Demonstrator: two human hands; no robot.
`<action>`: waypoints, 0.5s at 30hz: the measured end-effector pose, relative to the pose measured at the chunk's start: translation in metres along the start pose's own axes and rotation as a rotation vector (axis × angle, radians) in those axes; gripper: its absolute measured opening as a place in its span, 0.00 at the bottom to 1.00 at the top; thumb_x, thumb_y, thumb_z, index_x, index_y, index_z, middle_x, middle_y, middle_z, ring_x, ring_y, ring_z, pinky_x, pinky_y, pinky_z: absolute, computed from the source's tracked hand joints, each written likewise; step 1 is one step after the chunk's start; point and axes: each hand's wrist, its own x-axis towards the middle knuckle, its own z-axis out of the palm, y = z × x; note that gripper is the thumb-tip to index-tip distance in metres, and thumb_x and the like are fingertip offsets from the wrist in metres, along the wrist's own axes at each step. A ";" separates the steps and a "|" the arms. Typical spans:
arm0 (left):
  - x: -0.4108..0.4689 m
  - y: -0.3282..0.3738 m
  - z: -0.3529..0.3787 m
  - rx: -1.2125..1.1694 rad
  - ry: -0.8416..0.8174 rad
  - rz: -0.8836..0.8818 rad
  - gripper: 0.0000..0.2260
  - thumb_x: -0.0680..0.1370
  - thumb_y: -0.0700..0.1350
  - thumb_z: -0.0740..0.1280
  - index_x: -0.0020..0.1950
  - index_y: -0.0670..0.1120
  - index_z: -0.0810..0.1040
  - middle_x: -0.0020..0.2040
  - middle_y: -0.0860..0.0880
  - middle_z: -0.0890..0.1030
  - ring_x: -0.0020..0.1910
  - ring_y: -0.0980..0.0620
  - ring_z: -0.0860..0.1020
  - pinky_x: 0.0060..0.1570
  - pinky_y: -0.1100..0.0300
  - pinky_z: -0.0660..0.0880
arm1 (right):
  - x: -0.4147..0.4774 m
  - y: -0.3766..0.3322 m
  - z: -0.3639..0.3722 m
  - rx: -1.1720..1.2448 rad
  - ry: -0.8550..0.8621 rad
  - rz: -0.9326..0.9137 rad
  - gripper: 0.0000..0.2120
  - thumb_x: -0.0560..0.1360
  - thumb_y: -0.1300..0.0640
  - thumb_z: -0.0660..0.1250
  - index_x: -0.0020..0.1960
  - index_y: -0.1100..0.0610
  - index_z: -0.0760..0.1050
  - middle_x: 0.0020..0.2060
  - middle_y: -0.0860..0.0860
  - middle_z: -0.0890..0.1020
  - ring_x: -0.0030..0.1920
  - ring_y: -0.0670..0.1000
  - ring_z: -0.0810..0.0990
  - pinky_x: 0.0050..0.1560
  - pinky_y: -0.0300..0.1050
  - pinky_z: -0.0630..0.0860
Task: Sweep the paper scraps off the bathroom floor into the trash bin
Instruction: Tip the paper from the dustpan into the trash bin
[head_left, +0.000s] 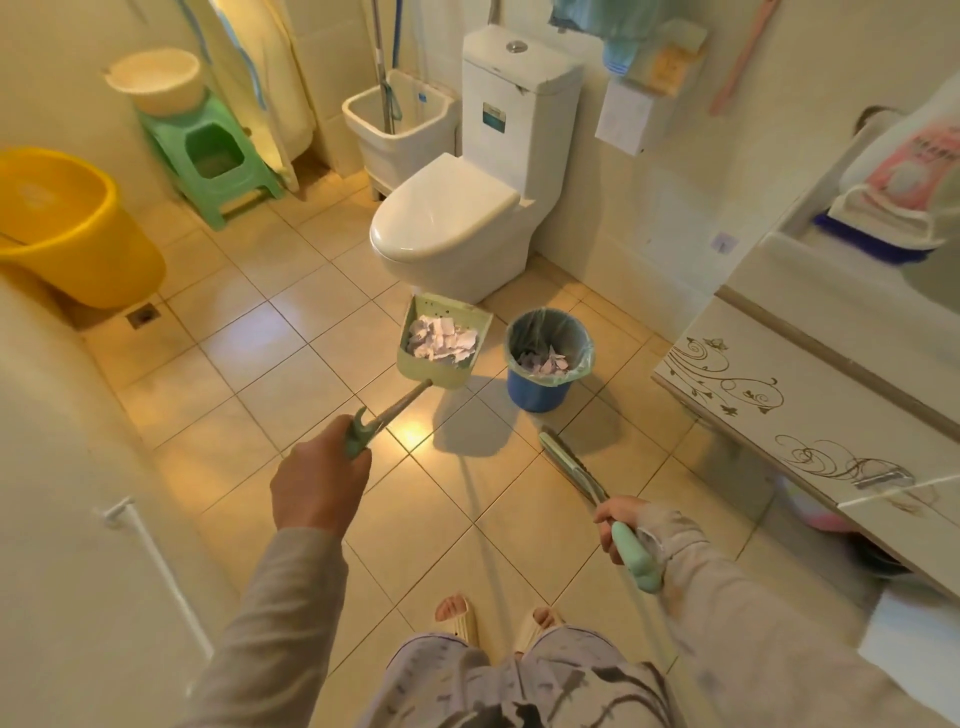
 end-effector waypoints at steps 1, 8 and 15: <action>0.003 -0.001 -0.006 0.002 0.019 0.024 0.12 0.75 0.45 0.69 0.58 0.47 0.78 0.34 0.49 0.75 0.32 0.46 0.73 0.34 0.59 0.72 | 0.000 0.000 0.001 -0.011 0.003 0.002 0.11 0.78 0.61 0.57 0.37 0.62 0.65 0.18 0.54 0.71 0.16 0.49 0.69 0.17 0.35 0.66; 0.008 0.009 -0.018 0.315 -0.021 0.450 0.10 0.76 0.44 0.69 0.56 0.45 0.77 0.28 0.45 0.78 0.22 0.45 0.75 0.27 0.56 0.77 | -0.007 0.006 -0.001 -0.026 0.002 0.000 0.15 0.79 0.62 0.55 0.33 0.60 0.63 0.14 0.53 0.69 0.12 0.49 0.66 0.15 0.33 0.66; 0.008 0.003 0.002 0.509 -0.051 0.727 0.23 0.58 0.35 0.81 0.52 0.40 0.83 0.20 0.44 0.74 0.12 0.48 0.69 0.16 0.62 0.70 | -0.007 0.026 -0.012 0.127 -0.009 0.051 0.16 0.79 0.62 0.55 0.32 0.59 0.62 0.14 0.52 0.66 0.11 0.48 0.64 0.18 0.30 0.65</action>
